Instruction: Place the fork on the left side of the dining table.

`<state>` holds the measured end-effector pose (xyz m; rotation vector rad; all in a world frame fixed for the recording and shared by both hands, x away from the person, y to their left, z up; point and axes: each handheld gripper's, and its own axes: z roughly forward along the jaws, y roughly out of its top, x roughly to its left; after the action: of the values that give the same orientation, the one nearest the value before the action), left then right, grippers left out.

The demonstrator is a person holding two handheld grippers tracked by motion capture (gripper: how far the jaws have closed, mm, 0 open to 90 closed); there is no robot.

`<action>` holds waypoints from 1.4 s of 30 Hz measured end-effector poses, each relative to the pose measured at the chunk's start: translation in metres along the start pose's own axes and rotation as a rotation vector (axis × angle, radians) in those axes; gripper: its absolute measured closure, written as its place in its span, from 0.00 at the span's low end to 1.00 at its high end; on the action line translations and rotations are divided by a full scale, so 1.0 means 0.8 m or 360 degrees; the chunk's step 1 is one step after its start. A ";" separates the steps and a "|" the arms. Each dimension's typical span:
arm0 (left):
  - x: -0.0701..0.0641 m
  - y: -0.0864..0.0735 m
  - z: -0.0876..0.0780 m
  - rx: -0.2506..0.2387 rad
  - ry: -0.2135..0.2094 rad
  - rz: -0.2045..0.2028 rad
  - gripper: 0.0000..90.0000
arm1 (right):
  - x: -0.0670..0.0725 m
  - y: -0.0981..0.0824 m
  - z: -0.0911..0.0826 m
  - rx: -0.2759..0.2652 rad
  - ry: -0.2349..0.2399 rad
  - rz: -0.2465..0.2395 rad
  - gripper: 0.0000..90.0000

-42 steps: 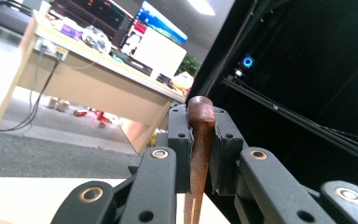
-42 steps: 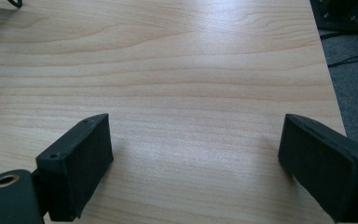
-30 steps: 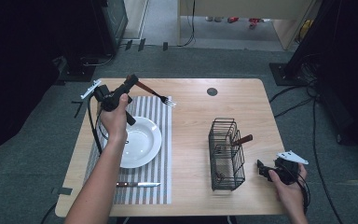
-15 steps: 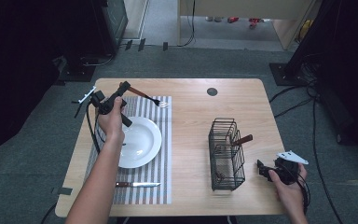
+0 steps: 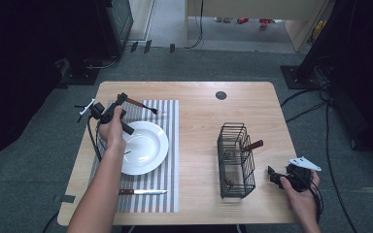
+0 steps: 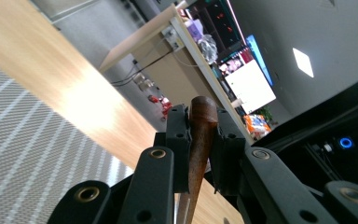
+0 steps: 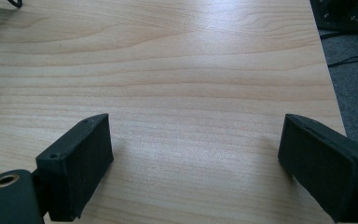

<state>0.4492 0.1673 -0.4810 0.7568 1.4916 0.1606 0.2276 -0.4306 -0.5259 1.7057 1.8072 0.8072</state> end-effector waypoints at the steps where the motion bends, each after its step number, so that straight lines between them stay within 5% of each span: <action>1: 0.005 0.000 0.000 -0.0001 0.0012 -0.0012 0.90 | 0.000 0.000 0.000 0.0000 0.0000 0.0000 0.11; 7: 0.027 -0.003 0.001 -0.0009 0.0037 -0.0120 0.91 | 0.000 0.000 0.000 0.0000 0.0000 0.0000 0.11; 17: 0.036 -0.001 0.005 0.0031 0.0094 -0.0158 0.82 | 0.000 0.000 0.000 0.0001 0.0000 0.0002 0.11; 18: 0.036 -0.001 0.005 0.0054 0.0103 -0.0151 0.80 | 0.000 0.000 0.000 0.0000 0.0000 0.0000 0.11; 21: 0.040 -0.001 0.005 0.0116 0.0244 0.0002 0.70 | 0.000 0.000 0.000 0.0001 0.0000 0.0001 0.11; 25: 0.045 0.001 0.007 0.0116 0.0240 -0.0086 0.67 | 0.000 0.000 0.000 0.0001 0.0000 0.0001 0.11; 29: 0.043 0.003 0.010 0.0135 0.0315 0.0015 0.44 | 0.000 0.000 0.000 0.0000 0.0000 0.0000 0.11; 31: 0.041 0.005 0.013 0.0172 0.0363 0.0109 0.39 | 0.000 0.000 0.000 0.0001 0.0000 0.0001 0.11; 33: 0.041 0.006 0.013 0.0184 0.0381 0.0130 0.32 | 0.000 0.000 0.000 0.0000 0.0000 0.0000 0.11; 42: 0.043 0.011 0.022 0.0285 0.0561 0.0177 0.28 | 0.000 0.000 0.000 0.0000 0.0000 0.0000 0.11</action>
<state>0.4726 0.1866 -0.5065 0.9942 1.8149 0.2571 0.2276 -0.4306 -0.5259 1.7056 1.8070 0.8072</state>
